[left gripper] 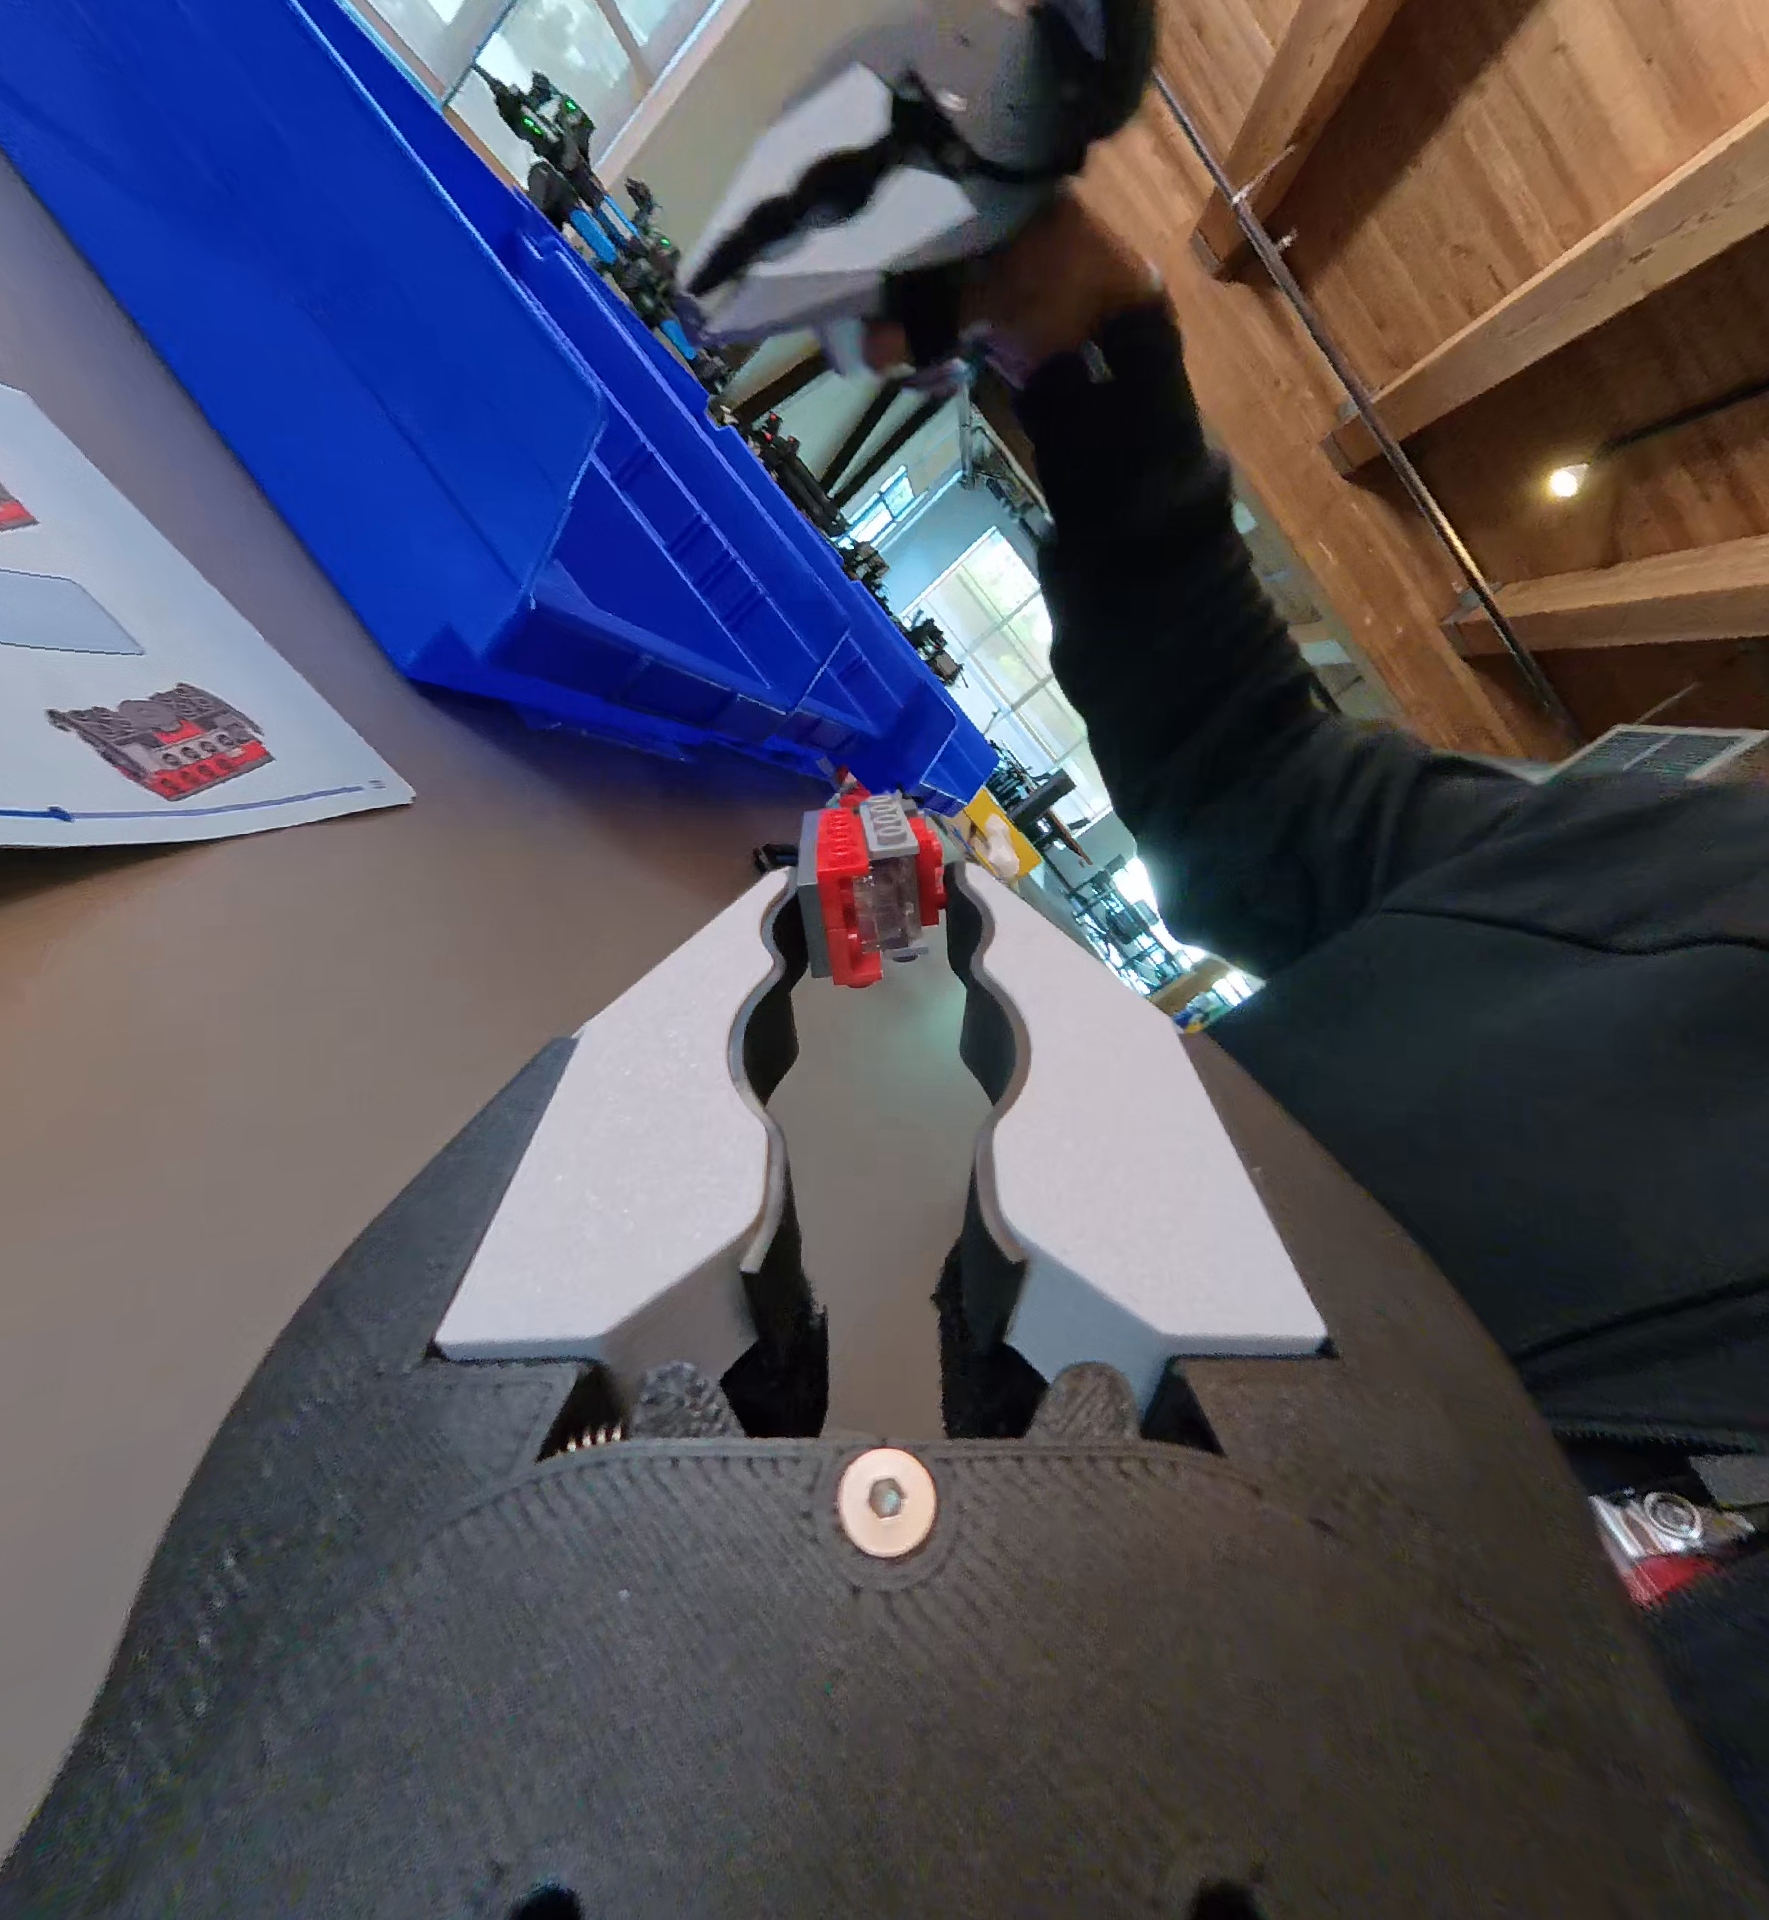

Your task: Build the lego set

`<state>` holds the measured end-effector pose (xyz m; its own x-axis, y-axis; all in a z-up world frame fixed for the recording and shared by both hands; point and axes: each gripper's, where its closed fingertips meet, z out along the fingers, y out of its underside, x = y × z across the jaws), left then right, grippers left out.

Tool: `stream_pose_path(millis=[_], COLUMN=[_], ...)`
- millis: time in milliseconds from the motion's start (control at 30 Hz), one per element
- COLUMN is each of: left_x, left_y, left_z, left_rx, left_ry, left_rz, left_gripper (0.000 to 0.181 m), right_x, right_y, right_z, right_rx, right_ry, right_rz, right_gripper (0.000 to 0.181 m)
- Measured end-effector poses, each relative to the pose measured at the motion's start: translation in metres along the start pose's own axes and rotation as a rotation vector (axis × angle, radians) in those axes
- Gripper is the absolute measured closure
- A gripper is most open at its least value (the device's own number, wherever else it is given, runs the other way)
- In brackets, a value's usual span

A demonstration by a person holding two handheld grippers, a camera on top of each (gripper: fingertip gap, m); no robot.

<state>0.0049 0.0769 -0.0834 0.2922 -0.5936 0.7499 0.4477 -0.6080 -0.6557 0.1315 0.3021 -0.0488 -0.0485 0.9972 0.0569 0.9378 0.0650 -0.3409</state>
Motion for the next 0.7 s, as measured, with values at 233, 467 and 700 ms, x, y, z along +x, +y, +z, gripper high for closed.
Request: stream_pose_path(millis=[233,467,700], left_x=[-0.011,-0.015,0.002], left_y=[-0.005,-0.007,-0.028], left_z=[-0.005,-0.025,-0.111], left_rx=[0.038,0.087,0.203], left_ry=[-0.066,-0.121,-0.173], left_rz=[-0.033,-0.081,0.035], left_gripper=[0.155,0.155,0.155], right_x=[-0.137,-0.196,-0.220], right_y=[-0.081,-0.089,-0.089], right_z=[-0.007,0.062,0.115], right_rx=[0.555,0.597,0.552], right_ry=[-0.024,0.088,0.051], right_rz=[0.097,0.225,0.325], right_gripper=[0.181,0.181,0.181])
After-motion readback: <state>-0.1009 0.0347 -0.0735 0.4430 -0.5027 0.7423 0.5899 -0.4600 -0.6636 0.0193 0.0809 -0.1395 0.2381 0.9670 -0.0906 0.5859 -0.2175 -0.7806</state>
